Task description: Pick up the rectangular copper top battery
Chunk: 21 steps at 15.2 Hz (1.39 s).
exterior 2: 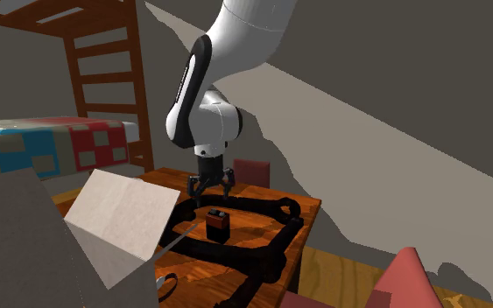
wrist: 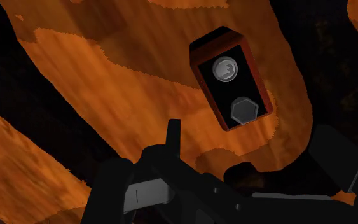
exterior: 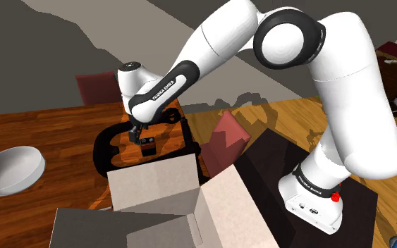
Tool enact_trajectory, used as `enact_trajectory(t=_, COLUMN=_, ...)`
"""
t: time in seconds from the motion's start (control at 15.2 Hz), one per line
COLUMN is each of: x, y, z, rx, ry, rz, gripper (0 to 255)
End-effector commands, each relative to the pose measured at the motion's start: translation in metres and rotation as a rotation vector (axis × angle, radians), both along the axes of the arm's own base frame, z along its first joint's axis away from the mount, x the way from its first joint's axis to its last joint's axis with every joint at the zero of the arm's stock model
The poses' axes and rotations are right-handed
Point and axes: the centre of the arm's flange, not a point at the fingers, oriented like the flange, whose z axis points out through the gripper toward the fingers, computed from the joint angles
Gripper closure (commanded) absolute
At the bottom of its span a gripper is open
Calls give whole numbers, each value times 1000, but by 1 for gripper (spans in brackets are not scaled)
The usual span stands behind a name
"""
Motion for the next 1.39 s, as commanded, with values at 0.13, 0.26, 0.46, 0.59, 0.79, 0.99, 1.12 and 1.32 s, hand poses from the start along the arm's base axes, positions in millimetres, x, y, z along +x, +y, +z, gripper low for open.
enact_trajectory(t=0.13, x=2, y=6, z=-24, rx=0, ry=0, rz=11, gripper=0)
enact_trajectory(t=0.26, x=2, y=6, z=-35, rx=0, ry=0, rz=11, gripper=0)
enact_trajectory(t=0.46, x=2, y=6, z=-48, rx=0, ry=0, rz=11, gripper=0)
enact_trajectory(t=0.59, x=2, y=6, z=-48, rx=0, ry=0, rz=11, gripper=255)
enact_trajectory(t=0.79, x=2, y=5, z=-48, rx=0, ry=0, rz=11, gripper=255)
enact_trajectory(t=0.99, x=2, y=6, z=-48, rx=0, ry=0, rz=11, gripper=255)
enact_trajectory(t=1.12, x=3, y=6, z=-48, rx=0, ry=0, rz=11, gripper=255)
enact_trajectory(t=1.32, x=2, y=6, z=-38, rx=0, ry=0, rz=11, gripper=255)
